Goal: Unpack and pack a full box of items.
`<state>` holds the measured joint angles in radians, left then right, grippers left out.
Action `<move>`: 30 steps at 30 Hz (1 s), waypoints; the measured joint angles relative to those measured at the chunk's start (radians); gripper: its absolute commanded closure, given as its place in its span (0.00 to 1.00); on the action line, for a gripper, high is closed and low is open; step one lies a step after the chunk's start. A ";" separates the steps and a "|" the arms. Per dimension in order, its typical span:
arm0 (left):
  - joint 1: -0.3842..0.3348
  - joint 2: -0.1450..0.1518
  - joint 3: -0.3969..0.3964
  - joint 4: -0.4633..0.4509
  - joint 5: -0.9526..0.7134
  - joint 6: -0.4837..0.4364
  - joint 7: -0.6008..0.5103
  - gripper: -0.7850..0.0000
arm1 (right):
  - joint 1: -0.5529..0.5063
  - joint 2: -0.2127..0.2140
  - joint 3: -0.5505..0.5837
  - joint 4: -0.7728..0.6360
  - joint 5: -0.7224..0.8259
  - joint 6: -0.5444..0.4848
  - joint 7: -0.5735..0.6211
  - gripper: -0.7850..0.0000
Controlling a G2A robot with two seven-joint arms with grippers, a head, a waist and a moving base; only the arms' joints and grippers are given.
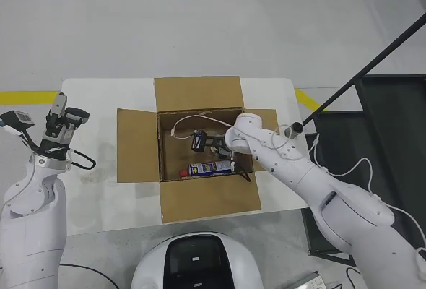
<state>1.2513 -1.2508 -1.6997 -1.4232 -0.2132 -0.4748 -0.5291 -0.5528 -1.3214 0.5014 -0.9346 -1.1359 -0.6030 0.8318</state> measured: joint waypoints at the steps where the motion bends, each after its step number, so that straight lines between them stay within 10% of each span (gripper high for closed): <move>1: 0.000 0.000 0.000 0.000 0.000 0.000 0.000 0.00 | 0.004 -0.005 -0.003 0.013 0.001 -0.001 -0.003 0.68; 3: 0.000 0.000 0.000 0.000 0.000 0.000 0.000 0.00 | 0.012 -0.016 -0.009 0.042 0.002 -0.003 -0.011 0.55; 6: 0.000 0.000 0.000 0.000 0.000 0.000 0.000 0.00 | 0.022 -0.030 -0.015 0.077 0.003 -0.006 -0.024 0.00; 16: 0.000 0.000 0.000 0.000 0.000 0.000 0.000 0.00 | 0.024 -0.015 0.043 0.070 0.014 -0.035 -0.096 0.00; 30: 0.000 0.000 0.000 0.000 0.000 0.000 0.000 0.00 | -0.434 0.256 0.691 -0.574 0.212 -0.308 -0.169 0.00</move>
<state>1.2513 -1.2508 -1.6997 -1.4232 -0.2132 -0.4748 -0.5291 -0.9871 -1.0655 1.1927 -1.5090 -0.9237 -0.9106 0.6632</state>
